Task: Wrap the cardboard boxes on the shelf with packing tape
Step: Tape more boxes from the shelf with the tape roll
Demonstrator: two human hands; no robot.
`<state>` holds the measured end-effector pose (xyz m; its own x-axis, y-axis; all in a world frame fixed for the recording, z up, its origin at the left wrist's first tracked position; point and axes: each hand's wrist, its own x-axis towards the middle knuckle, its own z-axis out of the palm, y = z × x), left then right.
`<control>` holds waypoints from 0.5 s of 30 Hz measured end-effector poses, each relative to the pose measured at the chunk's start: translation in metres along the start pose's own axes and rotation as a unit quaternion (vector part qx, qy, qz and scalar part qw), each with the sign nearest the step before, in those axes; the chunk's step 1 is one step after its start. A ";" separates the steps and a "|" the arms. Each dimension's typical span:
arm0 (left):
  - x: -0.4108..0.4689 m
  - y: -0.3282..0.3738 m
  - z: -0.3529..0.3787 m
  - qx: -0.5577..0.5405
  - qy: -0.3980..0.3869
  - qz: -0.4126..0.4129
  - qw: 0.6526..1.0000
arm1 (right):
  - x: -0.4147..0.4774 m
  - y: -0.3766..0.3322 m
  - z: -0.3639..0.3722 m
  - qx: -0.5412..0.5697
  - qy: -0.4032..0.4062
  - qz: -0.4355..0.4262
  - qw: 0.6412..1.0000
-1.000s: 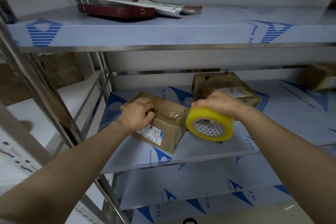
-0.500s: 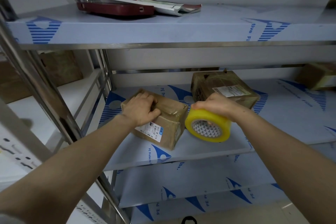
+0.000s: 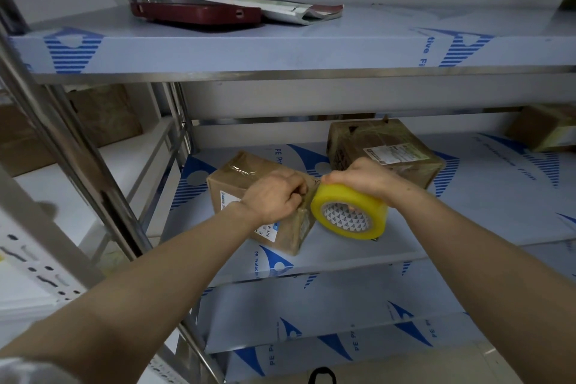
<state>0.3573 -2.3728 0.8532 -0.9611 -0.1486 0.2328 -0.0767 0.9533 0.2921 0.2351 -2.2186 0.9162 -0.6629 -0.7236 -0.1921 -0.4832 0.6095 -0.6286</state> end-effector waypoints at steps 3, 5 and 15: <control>0.003 0.000 -0.008 -0.003 -0.028 -0.013 1.000 | 0.001 0.001 0.002 0.003 0.001 -0.002 1.000; 0.008 -0.006 -0.014 0.044 0.002 -0.081 0.996 | 0.001 0.001 0.003 0.001 0.001 0.001 1.000; 0.005 -0.067 -0.037 -0.099 0.000 -0.486 0.869 | 0.005 -0.001 0.008 -0.001 -0.008 0.006 1.000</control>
<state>0.3674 -2.4470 0.8691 -0.4686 -0.8576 -0.2120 -0.8037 0.3142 0.5053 0.2367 -2.2254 0.9100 -0.6600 -0.7207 -0.2121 -0.4756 0.6194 -0.6246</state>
